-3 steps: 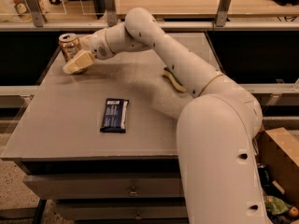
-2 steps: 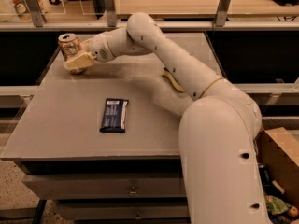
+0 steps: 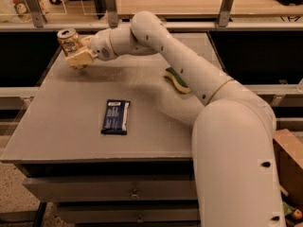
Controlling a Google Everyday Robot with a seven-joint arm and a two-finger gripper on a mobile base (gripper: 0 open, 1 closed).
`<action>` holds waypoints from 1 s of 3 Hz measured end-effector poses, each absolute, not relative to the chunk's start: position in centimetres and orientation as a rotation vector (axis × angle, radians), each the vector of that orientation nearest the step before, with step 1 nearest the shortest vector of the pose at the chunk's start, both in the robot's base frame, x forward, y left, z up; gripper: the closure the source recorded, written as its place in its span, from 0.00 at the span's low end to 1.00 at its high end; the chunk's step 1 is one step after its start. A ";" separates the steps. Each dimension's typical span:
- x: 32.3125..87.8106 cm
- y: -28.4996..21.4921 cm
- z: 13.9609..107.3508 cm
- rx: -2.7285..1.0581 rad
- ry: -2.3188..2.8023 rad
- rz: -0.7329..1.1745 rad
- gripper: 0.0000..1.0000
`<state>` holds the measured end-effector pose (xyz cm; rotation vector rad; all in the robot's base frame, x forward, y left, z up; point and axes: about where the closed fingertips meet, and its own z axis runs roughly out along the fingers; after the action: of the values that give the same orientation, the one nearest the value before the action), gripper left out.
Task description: Pick orange can
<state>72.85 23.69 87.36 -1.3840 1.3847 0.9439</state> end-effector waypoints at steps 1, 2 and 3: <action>72.4 22.5 89.6 -1.383 1.368 0.895 1.00; 71.6 21.6 91.7 -1.375 1.352 0.871 1.00; 70.9 20.7 93.2 -1.341 1.308 0.875 1.00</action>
Offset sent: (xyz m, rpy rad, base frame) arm -0.0203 -0.0407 0.0712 0.0116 -0.0995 -0.0597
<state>70.87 20.69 93.20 -1.3409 1.3077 0.8750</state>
